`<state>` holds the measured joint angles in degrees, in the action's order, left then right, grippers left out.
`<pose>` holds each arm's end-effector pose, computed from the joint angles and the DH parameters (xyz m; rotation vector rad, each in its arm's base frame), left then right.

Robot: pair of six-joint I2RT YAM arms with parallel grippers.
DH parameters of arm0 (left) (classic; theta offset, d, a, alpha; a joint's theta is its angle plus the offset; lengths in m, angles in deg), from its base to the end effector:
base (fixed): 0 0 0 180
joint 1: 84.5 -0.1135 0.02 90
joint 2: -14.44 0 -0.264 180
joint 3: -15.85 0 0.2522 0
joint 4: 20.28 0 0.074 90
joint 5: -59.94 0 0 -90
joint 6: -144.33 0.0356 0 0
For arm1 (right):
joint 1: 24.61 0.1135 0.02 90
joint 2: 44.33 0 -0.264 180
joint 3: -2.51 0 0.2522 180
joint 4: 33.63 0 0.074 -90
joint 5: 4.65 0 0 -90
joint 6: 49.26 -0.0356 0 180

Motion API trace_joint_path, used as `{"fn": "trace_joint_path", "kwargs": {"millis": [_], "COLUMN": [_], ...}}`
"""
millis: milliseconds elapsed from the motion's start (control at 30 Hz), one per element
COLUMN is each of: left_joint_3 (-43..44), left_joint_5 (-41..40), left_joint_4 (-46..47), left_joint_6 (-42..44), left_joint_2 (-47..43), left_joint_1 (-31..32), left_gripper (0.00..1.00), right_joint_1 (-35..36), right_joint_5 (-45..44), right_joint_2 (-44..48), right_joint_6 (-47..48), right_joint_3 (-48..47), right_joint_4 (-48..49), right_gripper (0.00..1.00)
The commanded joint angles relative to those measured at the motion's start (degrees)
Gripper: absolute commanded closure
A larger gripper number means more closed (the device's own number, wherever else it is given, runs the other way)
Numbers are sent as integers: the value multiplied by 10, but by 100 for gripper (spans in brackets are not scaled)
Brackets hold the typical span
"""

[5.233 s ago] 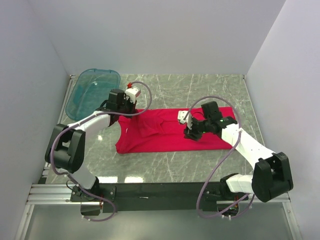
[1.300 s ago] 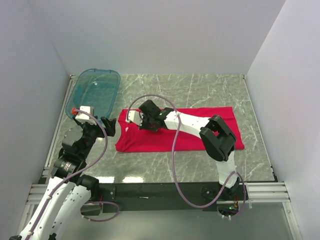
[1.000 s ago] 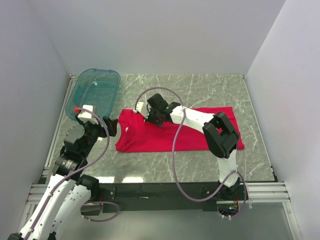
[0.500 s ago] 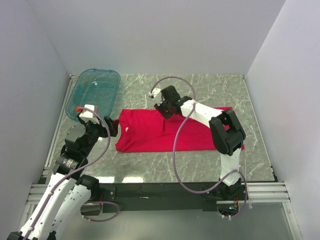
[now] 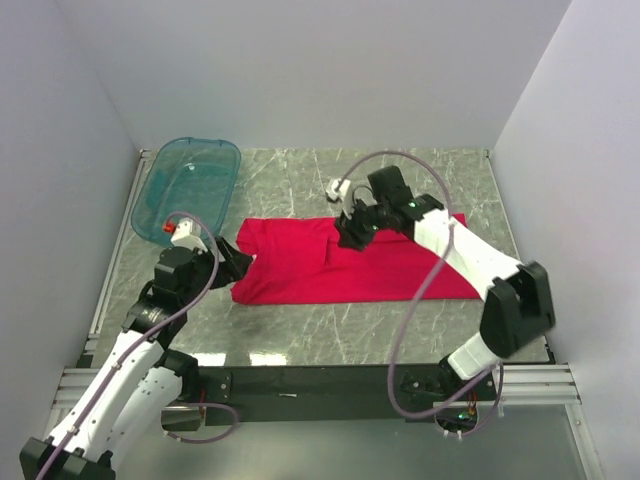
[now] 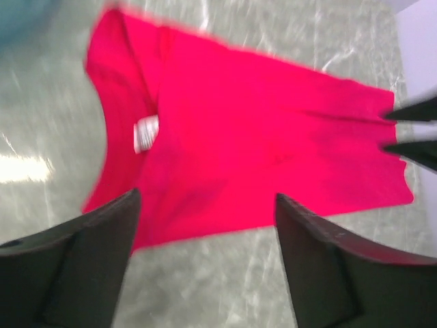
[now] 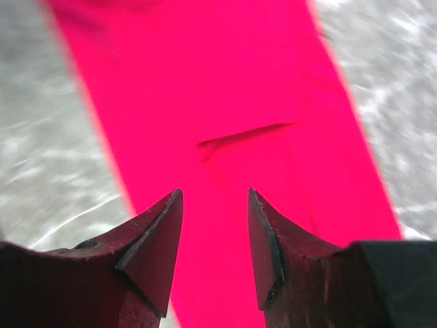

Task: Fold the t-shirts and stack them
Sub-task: Fold the tshirt

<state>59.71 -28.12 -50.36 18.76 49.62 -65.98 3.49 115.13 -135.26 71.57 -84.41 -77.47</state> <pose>0.1471 -0.0506 0.2637 -0.2738 1.9828 -0.6510 0.2971 0.1787 0.2821 -1.3553 1.9131 0.5986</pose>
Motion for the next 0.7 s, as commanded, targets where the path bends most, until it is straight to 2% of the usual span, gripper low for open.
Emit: {"fn": "trace_joint_path", "kwargs": {"millis": [0,167,200,333,433,533,667], "left_joint_3": [-12,-19,-19,-20,-14,-4,-3], "left_joint_5": [30,-5,4,0,-18,-61,-81], "left_joint_4": [-21,-78,-72,-61,-83,-103,-102], "left_joint_6": [-114,-162,-162,-170,-179,-187,-189], "left_joint_2": [19,69,77,122,164,188,183], "left_joint_1": [-2,-2,-2,-2,-2,0,0], "left_gripper": [19,25,29,36,41,43,43], "right_joint_1": [-1,-46,-61,-134,-156,-168,-175], "right_joint_5": [93,80,79,62,51,61,65], "right_joint_2": [57,102,107,125,134,132,128], "right_joint_6": [56,36,35,28,30,30,30], "right_joint_3": [49,98,105,137,158,152,150], "right_joint_4": [-37,-43,-45,-57,-60,-69,-74], "right_gripper": [50,50,51,51,52,52,51]}}
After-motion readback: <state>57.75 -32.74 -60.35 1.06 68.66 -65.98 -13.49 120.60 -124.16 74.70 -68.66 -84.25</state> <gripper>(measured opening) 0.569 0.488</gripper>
